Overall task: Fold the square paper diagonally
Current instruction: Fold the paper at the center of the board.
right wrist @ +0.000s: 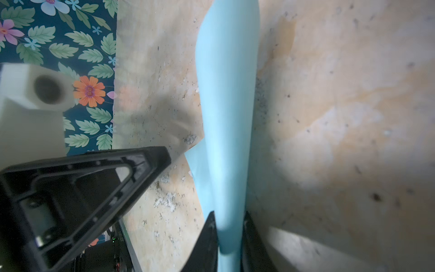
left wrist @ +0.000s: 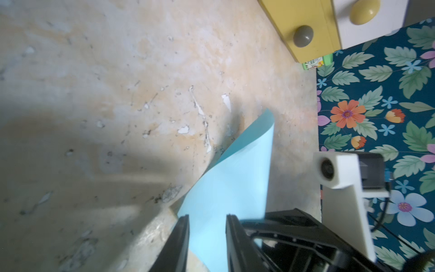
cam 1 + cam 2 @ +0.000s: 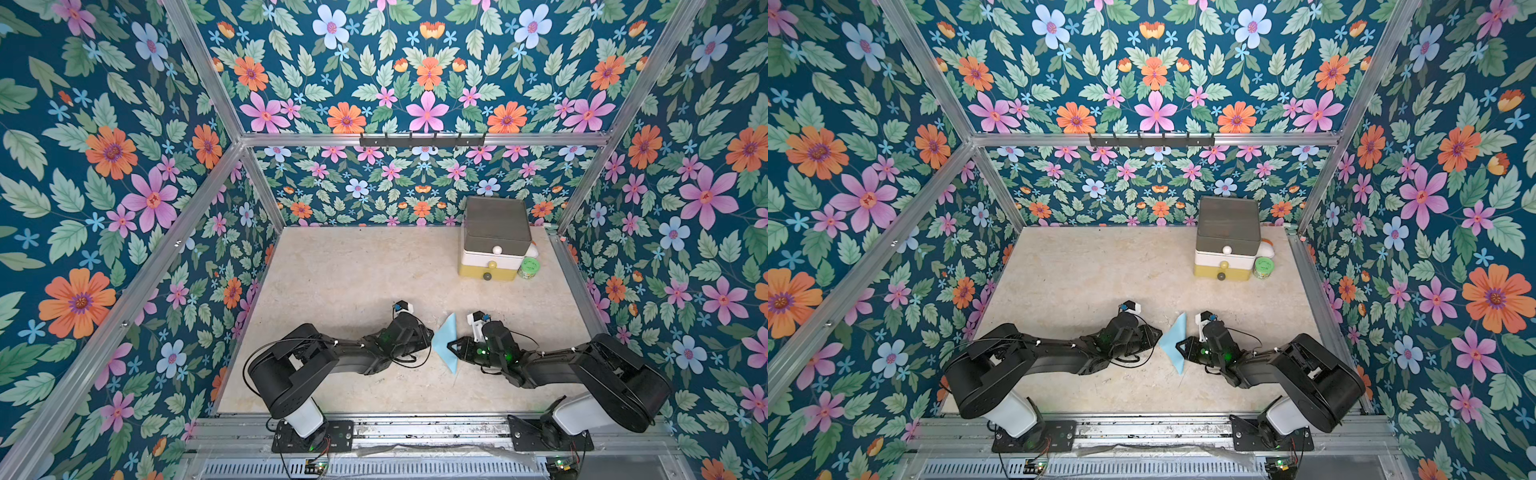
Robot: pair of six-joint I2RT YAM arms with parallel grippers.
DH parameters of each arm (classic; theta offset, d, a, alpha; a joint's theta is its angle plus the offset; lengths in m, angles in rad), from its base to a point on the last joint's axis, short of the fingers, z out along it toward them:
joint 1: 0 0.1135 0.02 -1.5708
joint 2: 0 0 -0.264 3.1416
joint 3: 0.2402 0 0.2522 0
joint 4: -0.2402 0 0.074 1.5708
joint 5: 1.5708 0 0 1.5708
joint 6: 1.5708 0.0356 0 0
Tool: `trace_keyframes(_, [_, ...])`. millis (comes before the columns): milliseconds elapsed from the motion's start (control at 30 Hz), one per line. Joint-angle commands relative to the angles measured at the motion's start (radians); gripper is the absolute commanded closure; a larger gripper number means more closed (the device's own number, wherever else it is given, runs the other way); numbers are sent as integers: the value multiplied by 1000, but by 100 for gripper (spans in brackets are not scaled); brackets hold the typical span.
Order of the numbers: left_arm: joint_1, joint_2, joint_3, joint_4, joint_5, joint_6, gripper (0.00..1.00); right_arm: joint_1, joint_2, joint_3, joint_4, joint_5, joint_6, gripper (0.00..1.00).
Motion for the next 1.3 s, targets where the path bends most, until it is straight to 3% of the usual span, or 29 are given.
trace_keyframes(0, [0,-7,22,-8,1,25,68,1,6,2,-114,30,-17,76])
trace_keyframes(533, [-1,16,34,-1,19,39,69,-14,4,-7,-130,29,-41,71])
trace_keyframes(867, [-9,37,41,10,41,49,69,-25,54,-20,-78,2,-54,78])
trace_keyframes(1267, [-11,69,74,10,51,51,69,-25,39,-20,-114,22,-76,79])
